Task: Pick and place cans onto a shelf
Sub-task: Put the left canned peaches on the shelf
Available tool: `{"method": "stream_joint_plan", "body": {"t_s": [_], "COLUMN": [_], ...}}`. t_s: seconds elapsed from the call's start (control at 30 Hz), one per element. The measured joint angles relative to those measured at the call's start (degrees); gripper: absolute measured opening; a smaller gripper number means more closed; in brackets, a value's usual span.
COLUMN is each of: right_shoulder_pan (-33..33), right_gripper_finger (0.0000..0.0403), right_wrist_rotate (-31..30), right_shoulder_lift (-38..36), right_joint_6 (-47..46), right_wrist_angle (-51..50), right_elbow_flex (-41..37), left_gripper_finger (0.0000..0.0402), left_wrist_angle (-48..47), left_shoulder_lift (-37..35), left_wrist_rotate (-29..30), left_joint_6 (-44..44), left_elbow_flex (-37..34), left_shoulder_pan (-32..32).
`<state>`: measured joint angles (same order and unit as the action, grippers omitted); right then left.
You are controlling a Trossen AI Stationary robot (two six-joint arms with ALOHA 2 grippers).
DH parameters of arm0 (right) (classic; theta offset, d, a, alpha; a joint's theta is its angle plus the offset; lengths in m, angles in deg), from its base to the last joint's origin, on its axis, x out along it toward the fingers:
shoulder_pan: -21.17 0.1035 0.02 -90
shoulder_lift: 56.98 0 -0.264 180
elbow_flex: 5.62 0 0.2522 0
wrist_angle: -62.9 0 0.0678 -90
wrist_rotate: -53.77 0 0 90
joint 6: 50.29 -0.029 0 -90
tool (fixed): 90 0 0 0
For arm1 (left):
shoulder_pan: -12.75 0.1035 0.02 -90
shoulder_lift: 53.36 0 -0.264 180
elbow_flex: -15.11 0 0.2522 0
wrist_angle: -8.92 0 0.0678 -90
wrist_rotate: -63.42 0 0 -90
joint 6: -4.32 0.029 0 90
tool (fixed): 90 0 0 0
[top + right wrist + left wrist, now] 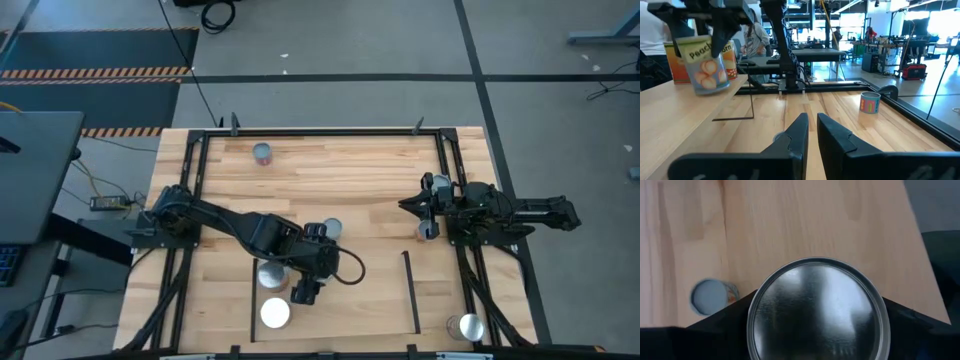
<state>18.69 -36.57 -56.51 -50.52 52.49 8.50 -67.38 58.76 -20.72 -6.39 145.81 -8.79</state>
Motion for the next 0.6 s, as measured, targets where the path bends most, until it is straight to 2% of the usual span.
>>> {"method": "stream_joint_plan", "body": {"t_s": [0.33, 0.6], "right_shoulder_pan": [0.0, 0.0], "right_gripper_finger": [0.0047, 0.0047], "right_wrist_rotate": [0.0, 0.0], "right_shoulder_lift": [0.0, 0.0], "right_joint_6": [0.0, 0.0], "right_wrist_angle": [0.0, 0.0], "right_elbow_flex": [0.0, 0.0], "left_gripper_finger": [0.0326, 0.0354], "left_wrist_angle": [-0.2, -2.7], "left_shoulder_lift": [-0.3, -0.3], "left_wrist_rotate": [-1.6, -1.7], "left_joint_6": [-1.2, -1.8], "left_elbow_flex": [-1.1, -1.2], "left_shoulder_pan": [-1.7, -2.8]}}
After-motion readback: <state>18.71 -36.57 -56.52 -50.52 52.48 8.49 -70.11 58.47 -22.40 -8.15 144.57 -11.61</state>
